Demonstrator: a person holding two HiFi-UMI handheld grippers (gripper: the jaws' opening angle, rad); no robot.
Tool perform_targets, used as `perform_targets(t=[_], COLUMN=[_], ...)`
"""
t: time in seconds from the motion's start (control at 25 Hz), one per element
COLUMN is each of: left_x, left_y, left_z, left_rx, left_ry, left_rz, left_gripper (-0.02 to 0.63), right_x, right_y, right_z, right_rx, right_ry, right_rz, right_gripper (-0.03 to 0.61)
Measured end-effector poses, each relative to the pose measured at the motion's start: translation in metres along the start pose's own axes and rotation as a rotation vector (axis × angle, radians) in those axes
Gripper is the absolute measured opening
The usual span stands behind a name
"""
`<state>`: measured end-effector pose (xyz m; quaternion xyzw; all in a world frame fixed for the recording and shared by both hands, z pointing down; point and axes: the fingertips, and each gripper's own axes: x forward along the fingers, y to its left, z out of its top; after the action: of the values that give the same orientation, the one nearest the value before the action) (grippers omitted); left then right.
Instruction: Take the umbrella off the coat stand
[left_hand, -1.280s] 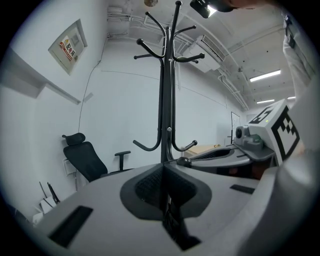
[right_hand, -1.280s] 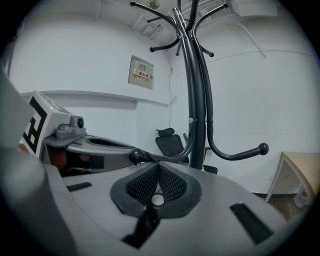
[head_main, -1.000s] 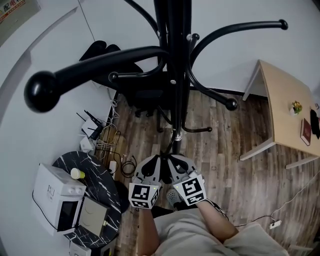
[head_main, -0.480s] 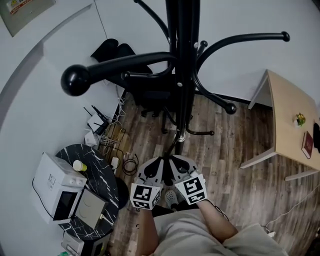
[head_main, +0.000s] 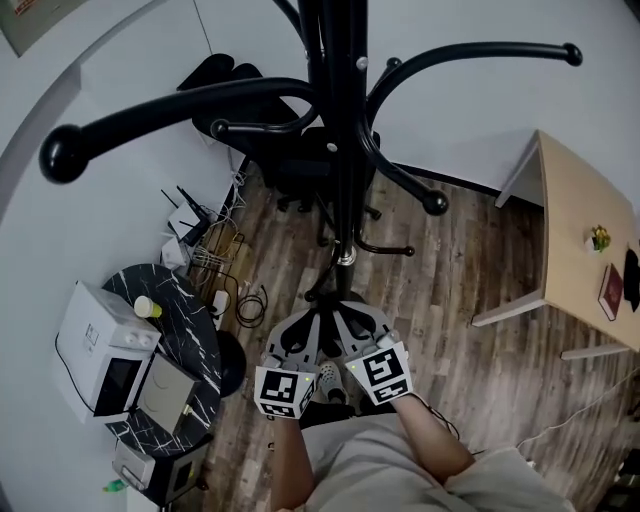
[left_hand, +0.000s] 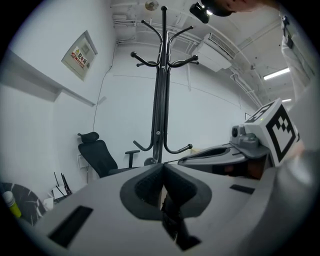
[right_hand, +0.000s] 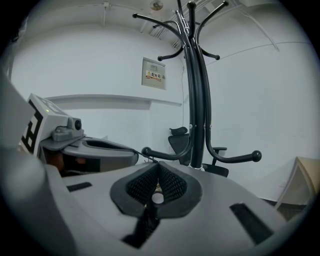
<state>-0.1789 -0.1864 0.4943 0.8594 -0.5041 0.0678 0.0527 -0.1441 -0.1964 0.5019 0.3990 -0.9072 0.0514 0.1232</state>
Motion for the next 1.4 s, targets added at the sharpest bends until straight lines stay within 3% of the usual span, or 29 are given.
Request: perform_targets(t=[0.68,1.4], left_x=[-0.017,-0.034], left_y=[-0.035,-0.079], left_z=[-0.007,-0.004], left_rx=[-0.035,0.002], left_ry=[0.002,-0.009], left_rz=[0.191,0.183], left_gripper=[0.021,0.021], right_x=[-0.042,-0.088], right_y=[0.002,0.006], right_z=[-0.009,-0.015], right_rx=[-0.024,-0.020], right_ry=[-0.034,-0.080], right_rz=[0.093,0.163], right_gripper=[0.011,0.009])
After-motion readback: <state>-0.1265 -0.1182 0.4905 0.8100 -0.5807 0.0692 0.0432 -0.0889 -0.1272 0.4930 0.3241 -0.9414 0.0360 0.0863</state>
